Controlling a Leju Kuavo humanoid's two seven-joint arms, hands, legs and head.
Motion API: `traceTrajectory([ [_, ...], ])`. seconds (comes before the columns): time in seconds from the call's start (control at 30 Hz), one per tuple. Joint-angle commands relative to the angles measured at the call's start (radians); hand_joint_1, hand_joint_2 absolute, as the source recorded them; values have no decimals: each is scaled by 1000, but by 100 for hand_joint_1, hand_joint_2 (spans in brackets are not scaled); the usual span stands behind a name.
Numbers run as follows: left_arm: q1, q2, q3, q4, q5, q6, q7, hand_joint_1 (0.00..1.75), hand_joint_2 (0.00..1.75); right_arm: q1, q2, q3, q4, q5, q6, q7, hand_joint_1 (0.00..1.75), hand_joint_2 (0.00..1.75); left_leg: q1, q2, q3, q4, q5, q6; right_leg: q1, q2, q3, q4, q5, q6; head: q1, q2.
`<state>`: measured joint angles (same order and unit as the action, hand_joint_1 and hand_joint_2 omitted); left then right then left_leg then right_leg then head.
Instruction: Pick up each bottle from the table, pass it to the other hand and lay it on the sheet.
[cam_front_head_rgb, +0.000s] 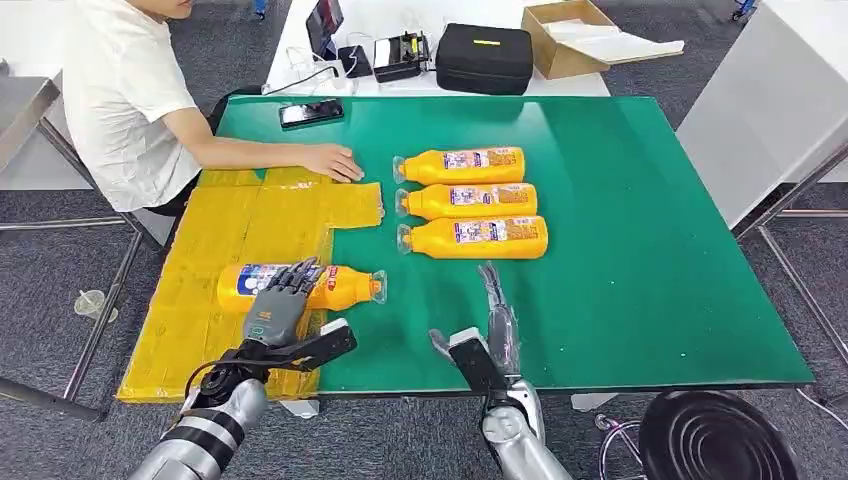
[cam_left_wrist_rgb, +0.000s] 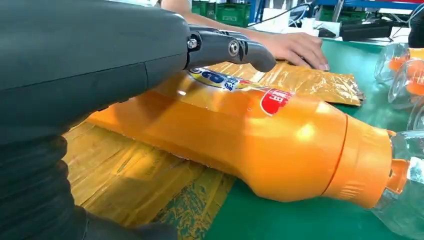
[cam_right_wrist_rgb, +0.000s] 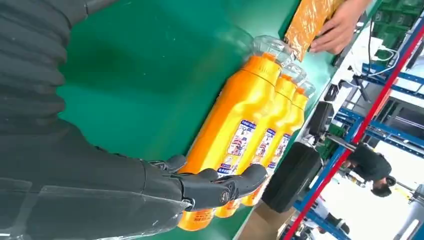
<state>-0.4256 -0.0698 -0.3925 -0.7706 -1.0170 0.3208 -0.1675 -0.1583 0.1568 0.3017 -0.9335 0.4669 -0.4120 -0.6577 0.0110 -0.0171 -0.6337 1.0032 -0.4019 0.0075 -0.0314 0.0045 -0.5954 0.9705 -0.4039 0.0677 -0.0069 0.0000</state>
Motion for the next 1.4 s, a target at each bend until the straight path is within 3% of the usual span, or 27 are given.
traceTrajectory([
  [0.03, -31, 16, -30, 78, 0, -12, 0, 0, 175, -37, 0, -13, 58, 0, 1, -3, 0, 175, 1, 3, 5, 0, -3, 0, 2, 1, 5, 0, -2, -4, 0, 0],
  [0.23, -7, 24, -47, -5, 67, -50, -36, 0, 175, -35, 0, -15, 59, -3, -6, -11, 0, 175, 1, 3, 6, 1, -3, 0, 2, 1, 6, 0, -2, -5, 0, 0],
  [0.37, 48, 22, -64, -124, 108, -1, -92, 0, 175, -25, -9, -11, 51, 22, -49, -13, 0, 175, 0, 2, 3, 0, -1, 0, 1, 1, 2, -1, -1, -2, 0, 0],
  [0.47, 143, 4, -65, -304, 216, 42, -160, 0, 175, -11, -36, 17, 25, 138, -197, 15, 0, 175, 0, 2, 2, 0, -1, 0, 0, 1, 1, -1, -1, -2, 0, 0],
  [0.5, 181, -4, -70, -368, 260, 51, -191, 0, 175, -6, -54, 33, 22, 232, -280, 59, 0, 175, 1, 2, 4, 1, -3, 0, 1, 1, 4, 0, -2, -3, 0, 0],
  [0.53, 216, -11, -79, -429, 311, 45, -219, 0, 175, 18, -62, -6, -25, 388, -286, 121, 0, 175, 0, 2, 3, 0, -2, 0, 1, 0, 2, -1, -2, -3, 0, 0],
  [0.63, 319, -13, -147, -584, 585, -213, -243, 0, 175, 35, -140, 26, -26, 588, -285, 259, 0, 175, 0, 0, 2, 0, -2, 1, 0, -2, 3, -1, -2, -2, 0, 0],
  [0.67, 339, -4, -168, -605, 602, -233, -250, 0, 175, 30, -165, 37, -15, 604, -262, 288, 0, 175, -1, 0, 3, 0, -3, 1, 0, -1, 2, -1, -2, -2, 0, 0],
  [0.8, 392, 10, -180, -678, 619, -212, -263, 0, 175, 45, -260, 44, -79, 684, -205, 407, 0, 175, -1, 1, 4, 1, -4, 1, 0, -1, 4, -1, -3, -2, 0, 0],
  [0.97, 415, 5, -154, -726, 603, -184, -256, 0, 175, 65, -310, -3, -163, 765, -152, 510, 0, 175, -2, 1, 1, 1, -4, 1, -1, -1, 1, 0, -3, -3, 0, 0],
  [1.2, 402, 2, -156, -710, 581, -160, -257, 0, 175, -35, -366, -2, -52, 826, -33, 581, 0, 175, -2, 3, 4, 1, -5, 1, 0, 1, 4, -1, -2, -4, 0, 0],
  [1.4, 396, -1, -158, -700, 593, -161, -261, 0, 175, -101, -390, 5, 5, 842, -34, 585, 0, 175, -2, 4, 5, 1, -5, 1, 0, 2, 5, -1, -2, -4, 0, 0],
])
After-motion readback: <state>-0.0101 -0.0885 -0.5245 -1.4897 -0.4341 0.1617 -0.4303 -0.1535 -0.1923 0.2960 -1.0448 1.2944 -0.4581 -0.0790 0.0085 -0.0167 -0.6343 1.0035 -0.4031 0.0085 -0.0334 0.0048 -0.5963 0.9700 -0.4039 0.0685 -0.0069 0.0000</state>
